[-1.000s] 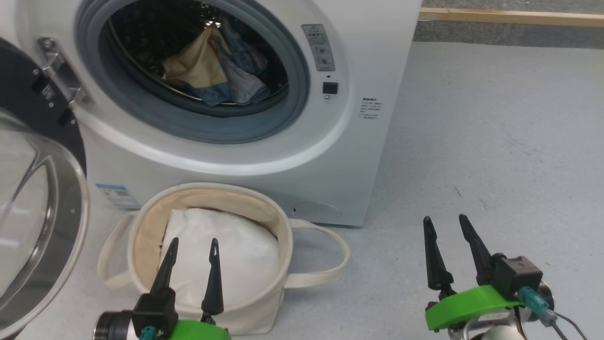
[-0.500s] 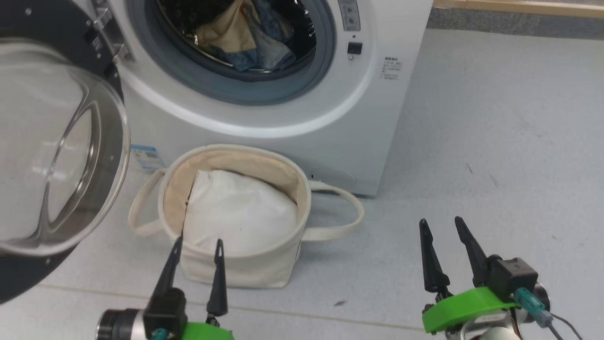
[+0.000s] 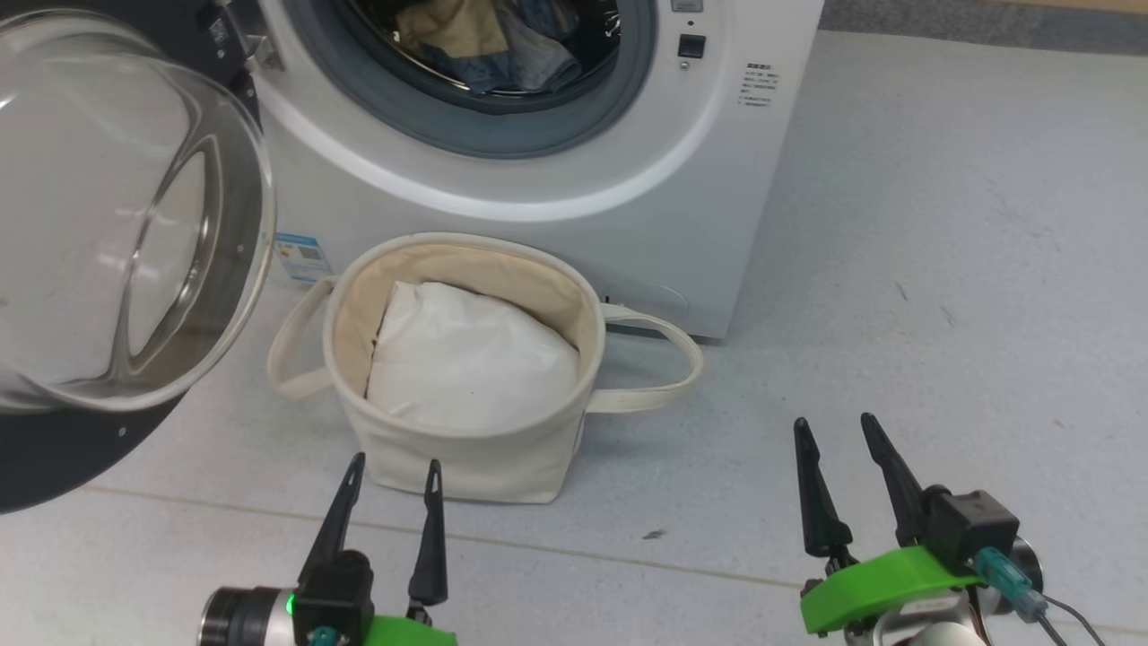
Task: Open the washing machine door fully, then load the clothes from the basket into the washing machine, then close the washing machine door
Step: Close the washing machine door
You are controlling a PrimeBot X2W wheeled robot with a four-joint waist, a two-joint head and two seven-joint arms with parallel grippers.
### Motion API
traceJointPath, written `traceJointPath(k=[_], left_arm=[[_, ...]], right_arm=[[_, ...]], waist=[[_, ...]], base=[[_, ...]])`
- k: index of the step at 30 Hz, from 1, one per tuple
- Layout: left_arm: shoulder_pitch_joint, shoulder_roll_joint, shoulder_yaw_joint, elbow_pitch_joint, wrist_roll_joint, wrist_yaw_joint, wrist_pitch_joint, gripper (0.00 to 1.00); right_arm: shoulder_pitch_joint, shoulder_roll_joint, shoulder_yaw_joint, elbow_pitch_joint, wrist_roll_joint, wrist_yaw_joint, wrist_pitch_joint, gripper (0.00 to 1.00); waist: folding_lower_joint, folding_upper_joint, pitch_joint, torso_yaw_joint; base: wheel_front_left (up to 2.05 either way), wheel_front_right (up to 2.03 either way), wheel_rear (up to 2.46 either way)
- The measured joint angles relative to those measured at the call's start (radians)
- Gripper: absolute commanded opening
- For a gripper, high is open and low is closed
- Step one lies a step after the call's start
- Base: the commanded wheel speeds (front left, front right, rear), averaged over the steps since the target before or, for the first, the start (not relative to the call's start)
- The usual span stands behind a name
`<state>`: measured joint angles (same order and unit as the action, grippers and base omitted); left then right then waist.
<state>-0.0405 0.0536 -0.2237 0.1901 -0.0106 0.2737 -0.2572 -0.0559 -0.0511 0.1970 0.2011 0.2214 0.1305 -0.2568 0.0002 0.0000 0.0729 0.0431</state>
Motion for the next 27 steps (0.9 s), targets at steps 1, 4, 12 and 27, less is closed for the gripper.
traceJointPath(k=[1, 4, 12, 27], left_arm=[[-0.001, 0.000, -0.004, 0.000, 0.000, 0.000, 0.000, 1.00], [-0.001, 0.000, -0.018, -0.002, 0.000, 0.000, 0.000, 1.00], [0.000, 0.001, -0.018, -0.023, 0.000, 0.008, 0.000, 1.00], [0.041, 0.011, -0.016, -0.039, 0.000, 0.017, 0.000, 1.00]], right_arm=[[0.000, 0.000, -0.001, 0.000, 0.000, 0.000, 0.000, 1.00], [0.000, 0.000, -0.001, 0.000, 0.000, 0.000, 0.000, 1.00], [0.000, 0.000, 0.012, -0.019, 0.001, 0.000, 0.000, 1.00], [0.026, 0.000, 0.065, -0.042, 0.027, 0.000, 0.000, 1.00]], waist=[[-0.0001, 0.0000, -0.001, 0.005], [-0.0001, 0.0000, -0.004, 0.024], [-0.0002, 0.0000, -0.021, 0.099], [-0.0002, 0.0000, -0.047, 0.311]], base=[[0.00, 0.00, 0.00], [0.00, 0.00, 0.00], [0.00, 0.00, 0.00], [0.00, 0.00, 0.00]])
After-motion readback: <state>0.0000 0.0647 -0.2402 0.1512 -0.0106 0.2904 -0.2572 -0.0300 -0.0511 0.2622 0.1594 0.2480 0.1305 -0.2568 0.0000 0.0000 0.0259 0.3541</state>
